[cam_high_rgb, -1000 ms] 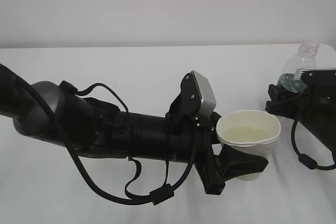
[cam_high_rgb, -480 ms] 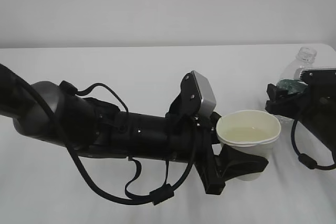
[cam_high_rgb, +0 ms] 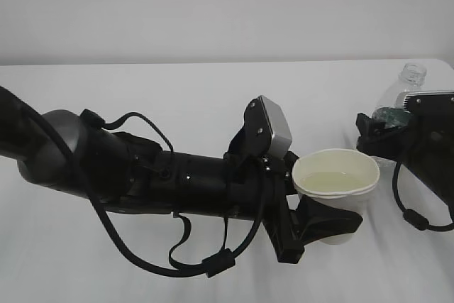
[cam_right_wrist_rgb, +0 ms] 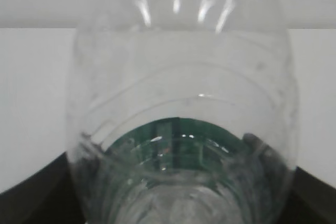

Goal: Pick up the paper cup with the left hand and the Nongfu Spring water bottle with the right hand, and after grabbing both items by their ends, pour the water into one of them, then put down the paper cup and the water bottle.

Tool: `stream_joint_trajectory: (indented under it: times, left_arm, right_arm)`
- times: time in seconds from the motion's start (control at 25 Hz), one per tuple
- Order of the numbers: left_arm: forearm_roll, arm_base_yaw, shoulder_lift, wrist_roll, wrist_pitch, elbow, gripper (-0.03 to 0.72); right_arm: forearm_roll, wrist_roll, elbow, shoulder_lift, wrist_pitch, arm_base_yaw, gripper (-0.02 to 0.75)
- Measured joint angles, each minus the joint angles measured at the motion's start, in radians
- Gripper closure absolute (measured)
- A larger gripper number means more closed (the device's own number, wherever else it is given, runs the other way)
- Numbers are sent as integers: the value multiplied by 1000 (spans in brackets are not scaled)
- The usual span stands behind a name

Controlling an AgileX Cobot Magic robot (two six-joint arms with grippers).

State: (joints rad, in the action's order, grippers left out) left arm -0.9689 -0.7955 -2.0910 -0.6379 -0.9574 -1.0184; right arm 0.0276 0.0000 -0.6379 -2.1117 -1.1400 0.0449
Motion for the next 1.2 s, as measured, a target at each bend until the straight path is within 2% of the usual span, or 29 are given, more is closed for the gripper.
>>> stream_joint_trajectory:
  times: [0.56,1.2]
  left_arm:
    - [0,0,0,0,-17,0,259]
    - [17,0,0,0,-19,0,259]
  right_arm:
    - [2,0,126,46,-1,0,122]
    - [2,0,417,407,-1,0,125]
